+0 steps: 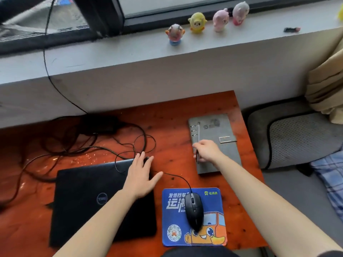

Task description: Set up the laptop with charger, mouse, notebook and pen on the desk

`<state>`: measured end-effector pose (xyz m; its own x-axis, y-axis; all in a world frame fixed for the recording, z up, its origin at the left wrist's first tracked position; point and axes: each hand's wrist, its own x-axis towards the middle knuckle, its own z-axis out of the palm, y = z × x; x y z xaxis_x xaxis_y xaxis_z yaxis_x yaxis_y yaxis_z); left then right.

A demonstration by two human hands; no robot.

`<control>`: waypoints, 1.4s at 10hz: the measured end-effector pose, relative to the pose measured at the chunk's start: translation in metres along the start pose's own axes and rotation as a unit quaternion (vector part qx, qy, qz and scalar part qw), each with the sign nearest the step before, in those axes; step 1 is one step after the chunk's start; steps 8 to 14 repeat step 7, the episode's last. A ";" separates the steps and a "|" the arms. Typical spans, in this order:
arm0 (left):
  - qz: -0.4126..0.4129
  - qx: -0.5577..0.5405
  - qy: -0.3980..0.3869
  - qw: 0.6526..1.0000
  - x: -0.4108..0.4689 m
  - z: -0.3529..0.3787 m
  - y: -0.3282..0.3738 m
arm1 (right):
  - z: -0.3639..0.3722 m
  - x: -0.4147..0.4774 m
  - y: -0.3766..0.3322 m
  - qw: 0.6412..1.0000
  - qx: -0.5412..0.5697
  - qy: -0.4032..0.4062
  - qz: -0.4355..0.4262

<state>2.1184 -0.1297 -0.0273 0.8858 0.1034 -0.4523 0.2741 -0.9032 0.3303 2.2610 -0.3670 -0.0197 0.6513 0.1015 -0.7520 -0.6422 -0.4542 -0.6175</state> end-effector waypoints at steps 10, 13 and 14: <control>-0.036 0.052 -0.110 0.992 -0.040 0.011 -0.029 | 0.021 -0.047 -0.004 0.959 -0.266 0.023 -0.099; -0.036 0.052 -0.110 0.992 -0.040 0.011 -0.029 | 0.021 -0.047 -0.004 0.959 -0.266 0.023 -0.099; -0.036 0.052 -0.110 0.992 -0.040 0.011 -0.029 | 0.021 -0.047 -0.004 0.959 -0.266 0.023 -0.099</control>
